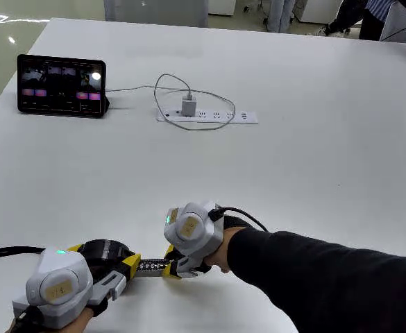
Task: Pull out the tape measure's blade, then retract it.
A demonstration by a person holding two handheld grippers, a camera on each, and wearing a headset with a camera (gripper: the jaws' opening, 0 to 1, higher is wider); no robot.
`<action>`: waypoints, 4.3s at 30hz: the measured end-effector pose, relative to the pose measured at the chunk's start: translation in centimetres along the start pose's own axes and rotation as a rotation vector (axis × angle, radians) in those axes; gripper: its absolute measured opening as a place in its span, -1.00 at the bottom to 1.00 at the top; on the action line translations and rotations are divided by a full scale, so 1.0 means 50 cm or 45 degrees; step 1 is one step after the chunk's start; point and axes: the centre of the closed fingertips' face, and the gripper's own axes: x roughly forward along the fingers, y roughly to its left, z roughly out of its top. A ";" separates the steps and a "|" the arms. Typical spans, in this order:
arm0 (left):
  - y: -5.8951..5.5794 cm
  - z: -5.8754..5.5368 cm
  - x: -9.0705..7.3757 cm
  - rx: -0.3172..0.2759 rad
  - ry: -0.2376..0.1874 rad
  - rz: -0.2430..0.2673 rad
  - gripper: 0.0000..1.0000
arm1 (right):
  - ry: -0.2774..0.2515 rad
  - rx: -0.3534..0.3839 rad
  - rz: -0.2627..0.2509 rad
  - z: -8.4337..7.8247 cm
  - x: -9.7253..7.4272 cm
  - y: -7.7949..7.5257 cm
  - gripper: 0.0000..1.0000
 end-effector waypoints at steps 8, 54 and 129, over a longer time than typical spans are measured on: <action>0.000 -0.001 0.000 -0.002 0.000 0.001 0.21 | -0.005 -0.012 0.001 0.005 0.004 0.001 -0.79; -0.001 0.000 0.000 -0.002 0.001 0.000 0.21 | -0.070 -0.014 0.007 0.048 0.030 0.006 -0.78; -0.009 0.009 -0.015 -0.031 0.014 -0.079 0.29 | -0.202 0.165 -0.067 0.061 -0.009 -0.008 -0.61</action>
